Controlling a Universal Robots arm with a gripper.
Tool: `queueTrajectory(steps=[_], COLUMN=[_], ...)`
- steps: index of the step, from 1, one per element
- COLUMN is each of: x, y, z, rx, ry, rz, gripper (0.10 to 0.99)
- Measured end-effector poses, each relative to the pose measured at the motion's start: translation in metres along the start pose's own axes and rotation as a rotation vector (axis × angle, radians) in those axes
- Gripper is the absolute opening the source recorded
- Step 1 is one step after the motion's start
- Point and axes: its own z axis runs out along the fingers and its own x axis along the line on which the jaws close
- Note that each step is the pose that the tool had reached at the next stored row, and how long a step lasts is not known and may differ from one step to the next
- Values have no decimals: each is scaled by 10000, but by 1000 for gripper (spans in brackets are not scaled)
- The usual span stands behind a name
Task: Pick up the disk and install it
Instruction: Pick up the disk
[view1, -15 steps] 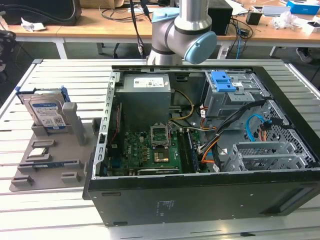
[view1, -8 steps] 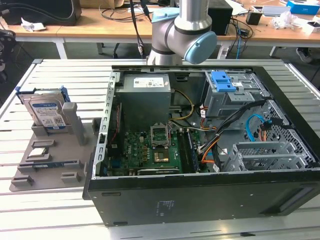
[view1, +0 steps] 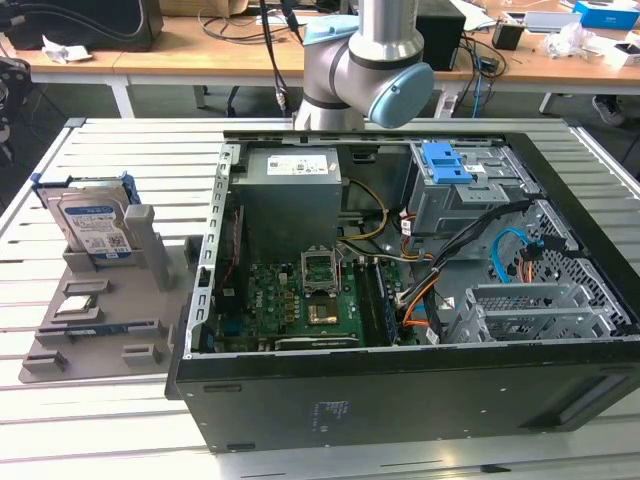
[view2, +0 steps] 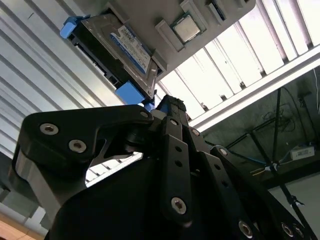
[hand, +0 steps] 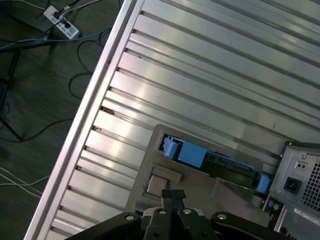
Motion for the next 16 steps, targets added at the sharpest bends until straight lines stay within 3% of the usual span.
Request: queueTrajectory(steps=[10, 16], x=[0, 0], y=[0, 0], z=[0, 0], rx=[-21, -27], ry=[33, 43], rz=[-934, -1228], gripper=[106, 106])
